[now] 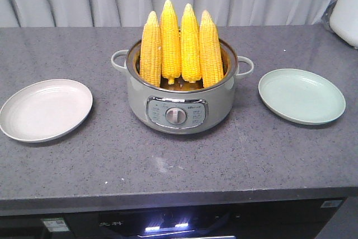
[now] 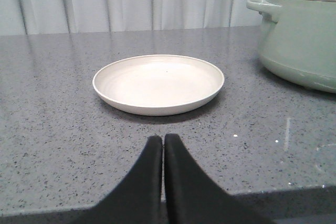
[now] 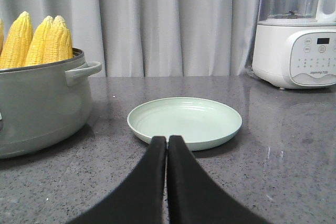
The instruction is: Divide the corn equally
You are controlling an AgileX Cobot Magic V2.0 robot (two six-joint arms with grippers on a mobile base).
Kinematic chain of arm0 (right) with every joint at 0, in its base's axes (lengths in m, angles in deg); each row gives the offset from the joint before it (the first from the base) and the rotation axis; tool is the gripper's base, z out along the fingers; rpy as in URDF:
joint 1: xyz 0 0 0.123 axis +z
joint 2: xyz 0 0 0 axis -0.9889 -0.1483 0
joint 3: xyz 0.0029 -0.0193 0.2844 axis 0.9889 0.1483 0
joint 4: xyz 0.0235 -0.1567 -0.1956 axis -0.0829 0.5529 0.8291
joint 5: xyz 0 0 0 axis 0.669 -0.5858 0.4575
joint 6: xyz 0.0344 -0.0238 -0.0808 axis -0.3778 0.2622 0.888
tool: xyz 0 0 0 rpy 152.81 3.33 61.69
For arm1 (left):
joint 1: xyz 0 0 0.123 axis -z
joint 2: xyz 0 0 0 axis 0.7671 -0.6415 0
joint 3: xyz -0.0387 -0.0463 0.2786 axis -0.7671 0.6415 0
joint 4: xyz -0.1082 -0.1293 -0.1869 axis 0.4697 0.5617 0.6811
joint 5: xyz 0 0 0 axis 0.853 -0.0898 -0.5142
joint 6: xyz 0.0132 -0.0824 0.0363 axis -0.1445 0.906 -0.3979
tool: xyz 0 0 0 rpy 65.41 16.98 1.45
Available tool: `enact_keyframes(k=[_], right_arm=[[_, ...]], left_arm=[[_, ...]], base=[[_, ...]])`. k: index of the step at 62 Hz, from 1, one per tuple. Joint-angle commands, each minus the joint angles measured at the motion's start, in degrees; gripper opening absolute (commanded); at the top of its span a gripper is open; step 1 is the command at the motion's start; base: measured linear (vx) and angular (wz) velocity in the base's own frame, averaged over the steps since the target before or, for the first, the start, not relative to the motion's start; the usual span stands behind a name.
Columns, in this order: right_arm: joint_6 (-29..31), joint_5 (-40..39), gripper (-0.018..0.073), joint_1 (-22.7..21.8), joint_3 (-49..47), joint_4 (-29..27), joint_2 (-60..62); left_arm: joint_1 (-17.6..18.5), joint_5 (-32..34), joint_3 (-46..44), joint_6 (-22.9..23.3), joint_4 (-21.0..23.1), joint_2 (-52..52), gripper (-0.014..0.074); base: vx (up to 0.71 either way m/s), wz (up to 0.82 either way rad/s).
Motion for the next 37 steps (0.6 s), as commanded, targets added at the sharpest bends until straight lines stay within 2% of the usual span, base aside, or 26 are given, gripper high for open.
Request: enact_keyframes(k=[1,37], right_arm=[[0.4,-4.3,-0.0001,-0.2,0.5,0.7,0.3],[0.4,-4.3,-0.0001,-0.2,0.5,0.7,0.3]], left_arm=[[0.0,4.0,0.2,0.5,0.1,0.9,-0.0007],[0.0,4.0,0.2,0.5,0.1,0.9,-0.0007]], base=[[0.05,0.0],[0.04,0.0]])
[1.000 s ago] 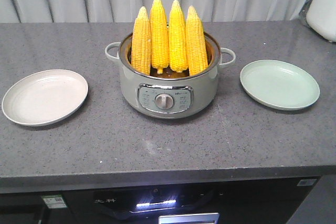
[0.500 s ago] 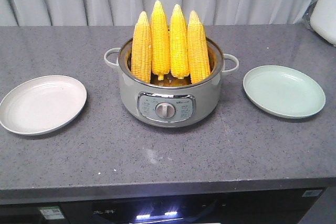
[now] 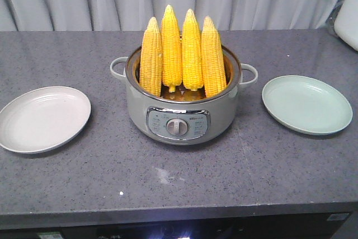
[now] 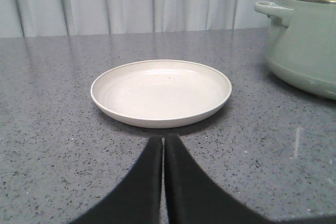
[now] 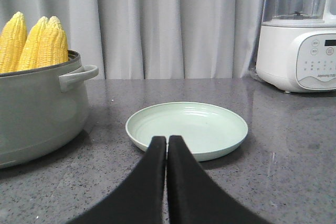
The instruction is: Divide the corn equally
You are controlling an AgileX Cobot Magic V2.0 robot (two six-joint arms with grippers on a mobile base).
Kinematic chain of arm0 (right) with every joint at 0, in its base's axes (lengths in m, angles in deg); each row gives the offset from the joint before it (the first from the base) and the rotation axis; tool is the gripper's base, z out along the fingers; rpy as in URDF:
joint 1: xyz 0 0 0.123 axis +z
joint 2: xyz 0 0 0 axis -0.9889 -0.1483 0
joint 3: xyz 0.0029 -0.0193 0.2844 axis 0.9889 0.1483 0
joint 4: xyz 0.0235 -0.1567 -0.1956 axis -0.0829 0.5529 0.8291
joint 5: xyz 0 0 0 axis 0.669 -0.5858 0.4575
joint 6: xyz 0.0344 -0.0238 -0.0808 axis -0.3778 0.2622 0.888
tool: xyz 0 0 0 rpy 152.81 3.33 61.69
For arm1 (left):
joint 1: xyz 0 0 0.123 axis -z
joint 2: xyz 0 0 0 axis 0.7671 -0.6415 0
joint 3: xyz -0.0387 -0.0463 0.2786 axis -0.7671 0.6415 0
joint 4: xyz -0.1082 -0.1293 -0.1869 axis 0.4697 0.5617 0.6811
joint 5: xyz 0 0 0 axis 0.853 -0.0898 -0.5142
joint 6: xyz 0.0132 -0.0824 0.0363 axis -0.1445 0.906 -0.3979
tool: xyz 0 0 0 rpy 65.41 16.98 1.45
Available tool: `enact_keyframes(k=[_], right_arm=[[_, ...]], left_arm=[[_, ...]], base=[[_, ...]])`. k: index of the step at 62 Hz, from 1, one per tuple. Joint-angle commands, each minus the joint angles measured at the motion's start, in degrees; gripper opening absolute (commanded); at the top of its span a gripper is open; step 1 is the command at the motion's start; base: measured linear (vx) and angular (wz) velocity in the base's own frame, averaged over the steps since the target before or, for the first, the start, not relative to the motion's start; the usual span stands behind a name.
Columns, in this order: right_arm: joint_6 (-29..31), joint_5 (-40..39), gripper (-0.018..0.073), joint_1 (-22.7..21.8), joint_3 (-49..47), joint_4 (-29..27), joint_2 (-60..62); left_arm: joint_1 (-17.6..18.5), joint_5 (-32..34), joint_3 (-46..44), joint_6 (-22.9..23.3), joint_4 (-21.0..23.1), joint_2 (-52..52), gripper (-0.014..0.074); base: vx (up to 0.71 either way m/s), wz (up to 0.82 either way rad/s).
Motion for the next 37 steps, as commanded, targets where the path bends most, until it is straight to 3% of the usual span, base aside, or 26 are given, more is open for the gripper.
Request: enact_keyframes(k=[1,37], right_arm=[[0.4,-4.3,-0.0001,-0.2,0.5,0.7,0.3],[0.4,-4.3,-0.0001,-0.2,0.5,0.7,0.3]], left_arm=[[0.0,4.0,0.2,0.5,0.1,0.9,-0.0007],[0.0,4.0,0.2,0.5,0.1,0.9,-0.0007]], base=[[0.04,0.0],[0.03,0.0]])
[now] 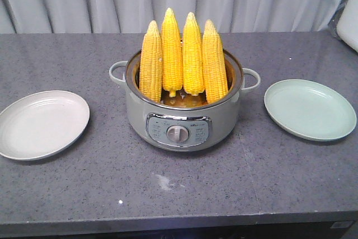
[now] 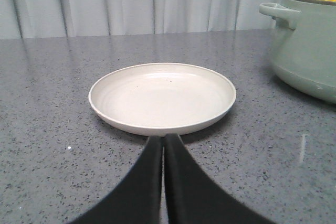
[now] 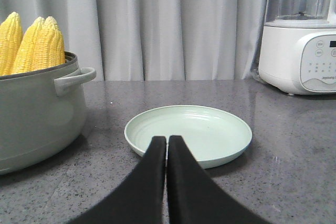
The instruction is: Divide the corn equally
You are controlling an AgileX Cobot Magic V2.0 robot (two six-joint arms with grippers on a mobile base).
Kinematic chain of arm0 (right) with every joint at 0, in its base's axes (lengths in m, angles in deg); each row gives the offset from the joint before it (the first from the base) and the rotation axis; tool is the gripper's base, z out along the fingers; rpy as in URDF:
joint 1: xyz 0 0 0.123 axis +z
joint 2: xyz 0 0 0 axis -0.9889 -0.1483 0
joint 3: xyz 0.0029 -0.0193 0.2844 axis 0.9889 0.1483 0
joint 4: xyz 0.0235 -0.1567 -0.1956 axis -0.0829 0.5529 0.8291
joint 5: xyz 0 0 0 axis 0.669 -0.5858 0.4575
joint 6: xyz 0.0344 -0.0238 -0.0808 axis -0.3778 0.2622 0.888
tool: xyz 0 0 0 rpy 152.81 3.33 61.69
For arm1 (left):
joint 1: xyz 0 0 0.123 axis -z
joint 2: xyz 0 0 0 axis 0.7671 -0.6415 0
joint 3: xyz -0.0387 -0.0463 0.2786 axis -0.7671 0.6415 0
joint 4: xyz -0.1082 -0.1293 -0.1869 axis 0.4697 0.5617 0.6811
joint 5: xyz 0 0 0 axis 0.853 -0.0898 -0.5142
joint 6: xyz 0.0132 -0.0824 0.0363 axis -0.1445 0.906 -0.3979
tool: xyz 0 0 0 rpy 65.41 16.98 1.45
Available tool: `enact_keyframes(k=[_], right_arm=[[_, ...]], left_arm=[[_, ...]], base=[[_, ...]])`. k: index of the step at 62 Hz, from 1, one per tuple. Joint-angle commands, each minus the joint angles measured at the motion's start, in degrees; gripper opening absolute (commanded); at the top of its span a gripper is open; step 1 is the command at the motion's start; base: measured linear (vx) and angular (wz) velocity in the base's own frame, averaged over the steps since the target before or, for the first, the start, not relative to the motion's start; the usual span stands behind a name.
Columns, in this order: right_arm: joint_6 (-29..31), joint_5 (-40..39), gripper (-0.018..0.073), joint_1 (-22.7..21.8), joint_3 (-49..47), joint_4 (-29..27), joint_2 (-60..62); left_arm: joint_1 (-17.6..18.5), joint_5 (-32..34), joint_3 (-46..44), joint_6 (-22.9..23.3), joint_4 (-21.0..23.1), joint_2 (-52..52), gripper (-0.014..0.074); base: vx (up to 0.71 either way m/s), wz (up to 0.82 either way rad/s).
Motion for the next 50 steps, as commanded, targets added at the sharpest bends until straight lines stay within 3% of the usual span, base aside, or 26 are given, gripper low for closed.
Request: enact_keyframes(k=[1,50], right_arm=[[0.4,-4.3,-0.0001,-0.2,0.5,0.7,0.3],[0.4,-4.3,-0.0001,-0.2,0.5,0.7,0.3]], left_arm=[[0.0,4.0,0.2,0.5,0.1,0.9,-0.0007],[0.0,4.0,0.2,0.5,0.1,0.9,-0.0007]], base=[[0.02,0.0],[0.01,0.0]])
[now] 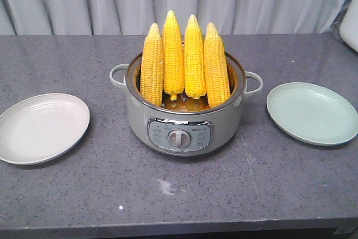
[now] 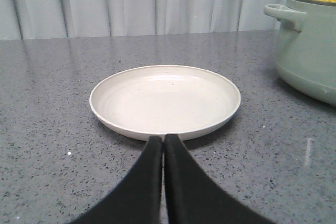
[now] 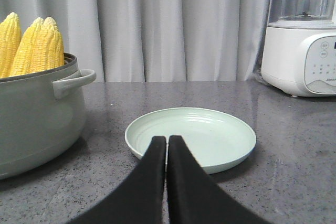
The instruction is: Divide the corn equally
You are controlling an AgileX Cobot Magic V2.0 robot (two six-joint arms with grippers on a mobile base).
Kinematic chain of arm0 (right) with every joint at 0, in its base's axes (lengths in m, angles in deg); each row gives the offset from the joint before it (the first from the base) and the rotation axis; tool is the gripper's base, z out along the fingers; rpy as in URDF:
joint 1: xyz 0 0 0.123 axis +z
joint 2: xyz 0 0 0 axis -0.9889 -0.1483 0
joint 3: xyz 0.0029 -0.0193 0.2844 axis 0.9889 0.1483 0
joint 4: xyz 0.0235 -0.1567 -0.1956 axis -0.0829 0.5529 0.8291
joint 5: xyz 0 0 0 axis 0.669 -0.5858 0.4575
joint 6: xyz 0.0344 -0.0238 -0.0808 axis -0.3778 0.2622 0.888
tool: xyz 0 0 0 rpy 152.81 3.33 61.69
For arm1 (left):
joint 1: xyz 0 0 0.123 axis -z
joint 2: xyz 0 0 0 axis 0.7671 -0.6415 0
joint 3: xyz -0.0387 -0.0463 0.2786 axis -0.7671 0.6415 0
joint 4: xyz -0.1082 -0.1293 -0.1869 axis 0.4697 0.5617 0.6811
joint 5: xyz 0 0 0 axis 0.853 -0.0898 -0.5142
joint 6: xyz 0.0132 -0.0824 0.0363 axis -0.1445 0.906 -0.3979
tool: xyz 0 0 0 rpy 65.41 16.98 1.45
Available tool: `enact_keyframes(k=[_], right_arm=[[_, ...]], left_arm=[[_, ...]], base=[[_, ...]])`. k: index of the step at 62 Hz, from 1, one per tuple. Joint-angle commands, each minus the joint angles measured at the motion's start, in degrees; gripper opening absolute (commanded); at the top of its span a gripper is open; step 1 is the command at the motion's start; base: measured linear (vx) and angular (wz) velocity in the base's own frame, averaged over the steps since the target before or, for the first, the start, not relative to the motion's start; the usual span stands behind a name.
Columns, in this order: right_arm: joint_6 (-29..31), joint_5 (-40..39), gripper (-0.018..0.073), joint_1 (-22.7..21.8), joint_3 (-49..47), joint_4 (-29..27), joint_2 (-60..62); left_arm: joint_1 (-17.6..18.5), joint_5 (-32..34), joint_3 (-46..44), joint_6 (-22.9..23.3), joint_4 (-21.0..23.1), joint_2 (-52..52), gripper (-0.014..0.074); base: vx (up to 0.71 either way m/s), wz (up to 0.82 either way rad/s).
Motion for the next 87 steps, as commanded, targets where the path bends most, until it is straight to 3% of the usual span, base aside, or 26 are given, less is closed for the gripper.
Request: enact_keyframes(k=[1,87], right_arm=[[0.4,-4.3,-0.0001,-0.2,0.5,0.7,0.3],[0.4,-4.3,-0.0001,-0.2,0.5,0.7,0.3]], left_arm=[[0.0,4.0,0.2,0.5,0.1,0.9,-0.0007],[0.0,4.0,0.2,0.5,0.1,0.9,-0.0007]], base=[[0.0,0.0],[0.0,0.0]])
